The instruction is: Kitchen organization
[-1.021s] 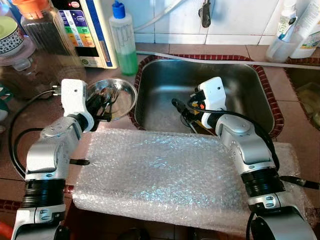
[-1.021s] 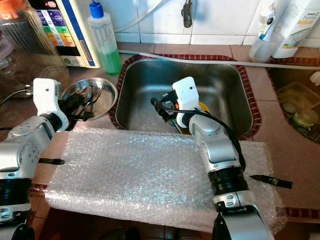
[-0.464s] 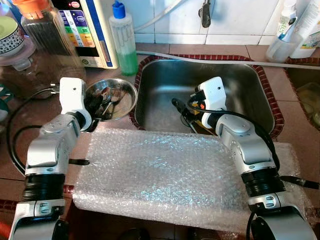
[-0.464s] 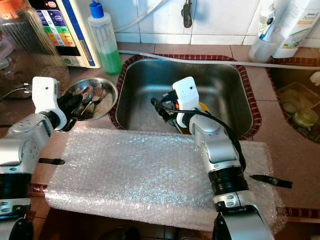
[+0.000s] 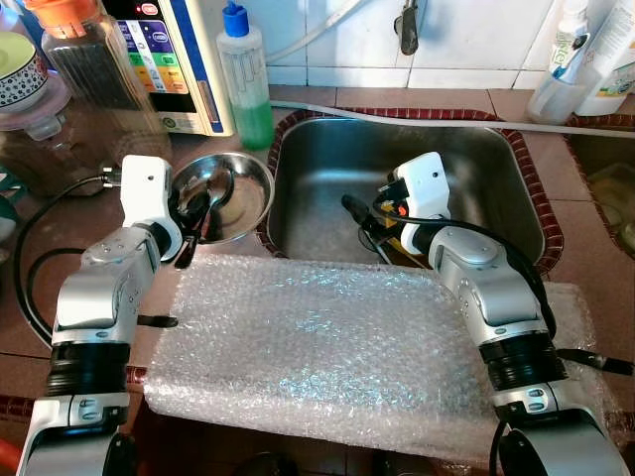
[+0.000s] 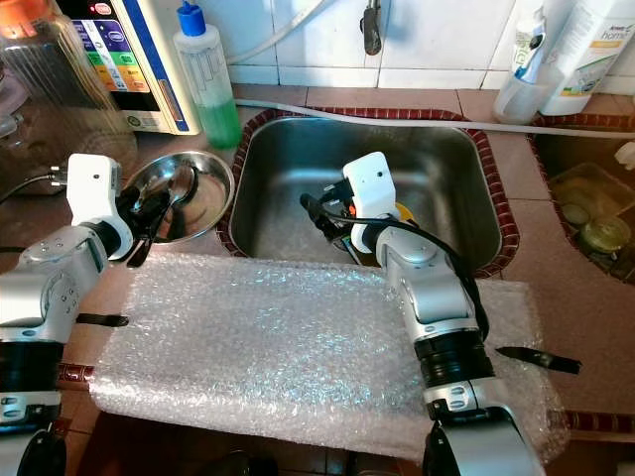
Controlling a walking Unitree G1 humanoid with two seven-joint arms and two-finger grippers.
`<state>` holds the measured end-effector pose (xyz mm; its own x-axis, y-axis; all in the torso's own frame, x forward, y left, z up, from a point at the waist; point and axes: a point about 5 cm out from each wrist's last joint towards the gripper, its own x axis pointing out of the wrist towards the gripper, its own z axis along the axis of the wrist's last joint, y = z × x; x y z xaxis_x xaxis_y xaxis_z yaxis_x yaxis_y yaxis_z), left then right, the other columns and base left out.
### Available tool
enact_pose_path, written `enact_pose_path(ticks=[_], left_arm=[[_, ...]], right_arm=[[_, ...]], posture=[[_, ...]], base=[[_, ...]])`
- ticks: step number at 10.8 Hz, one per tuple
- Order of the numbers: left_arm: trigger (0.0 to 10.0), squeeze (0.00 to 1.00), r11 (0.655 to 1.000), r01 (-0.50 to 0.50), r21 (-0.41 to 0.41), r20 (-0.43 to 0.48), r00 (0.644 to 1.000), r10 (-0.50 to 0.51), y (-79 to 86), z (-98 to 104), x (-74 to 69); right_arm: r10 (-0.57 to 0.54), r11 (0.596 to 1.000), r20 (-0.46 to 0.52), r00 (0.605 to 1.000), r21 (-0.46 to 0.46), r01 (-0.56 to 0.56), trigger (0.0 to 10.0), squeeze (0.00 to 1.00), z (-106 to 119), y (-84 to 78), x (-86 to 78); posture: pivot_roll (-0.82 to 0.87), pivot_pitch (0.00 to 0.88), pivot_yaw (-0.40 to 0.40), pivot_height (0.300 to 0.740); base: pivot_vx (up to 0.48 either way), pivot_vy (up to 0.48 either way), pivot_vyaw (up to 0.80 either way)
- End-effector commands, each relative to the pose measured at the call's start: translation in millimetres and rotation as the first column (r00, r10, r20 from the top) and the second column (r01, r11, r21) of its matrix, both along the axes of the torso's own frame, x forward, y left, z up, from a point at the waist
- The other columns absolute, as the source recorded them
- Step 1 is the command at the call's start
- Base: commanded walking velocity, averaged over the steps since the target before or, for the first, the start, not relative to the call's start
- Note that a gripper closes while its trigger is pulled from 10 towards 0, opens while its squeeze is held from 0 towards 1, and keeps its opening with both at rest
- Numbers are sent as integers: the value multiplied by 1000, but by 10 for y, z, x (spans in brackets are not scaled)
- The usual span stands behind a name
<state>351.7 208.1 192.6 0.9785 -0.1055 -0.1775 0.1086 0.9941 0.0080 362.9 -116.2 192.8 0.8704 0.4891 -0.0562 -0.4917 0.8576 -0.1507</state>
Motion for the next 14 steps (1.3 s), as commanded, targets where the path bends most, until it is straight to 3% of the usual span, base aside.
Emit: enact_pose_path(ticks=[1, 4, 5, 6, 9, 10, 11, 14], left_arm=[[10000, 1000, 999, -14, 29, -9, 1000, 15, 28, 17, 18], [10000, 1000, 997, 27, 67, -35, 999, -24, 12, 21, 12], [10000, 243, 992, 74, 101, -76, 995, -67, -10, -28, -9], [10000, 0, 990, 90, 110, -85, 993, -81, -19, -39, -15], [10000, 0, 987, 96, 131, -113, 990, -81, 36, -54, -7], [3569, 0, 988, 91, 129, -109, 991, -77, 51, -48, -7], [0, 0, 988, 88, 127, -105, 992, -75, 59, -41, -8], [0, 0, 987, 89, 135, -107, 991, -75, 90, -41, -16]], right_arm=[[4, 1000, 20, 1000, -2, -4, 10000, 0, 55, 2, -1], [-1, 1000, 19, 1000, 1, 1, 10000, 0, 47, -4, -1], [-2, 1000, 20, 1000, 2, 2, 10000, 0, 52, -4, 3], [-1, 1000, 20, 1000, 3, 1, 10000, 0, 53, -2, 5], [3, 1000, 19, 1000, 8, -3, 10000, 0, 50, 23, 3], [1, 1000, 18, 1000, 7, -1, 10000, 0, 44, 17, 0], [0, 1000, 18, 1000, 7, 0, 10000, 0, 45, 14, 0], [-2, 1000, 19, 1000, 6, 2, 10000, 0, 47, 6, -1]], posture=[[-155, 185, 86, 740], [-154, 188, 90, 740], [-151, 188, 89, 740], [-146, 188, 89, 740], [-144, 190, 91, 740], [-146, 192, 92, 740], [-146, 192, 93, 740], [-149, 191, 94, 740]], base=[[0, 0, 0], [0, 0, 0], [0, 0, 0], [0, 0, 0], [0, 0, 0], [0, 0, 0], [0, 0, 0], [0, 0, 0]])
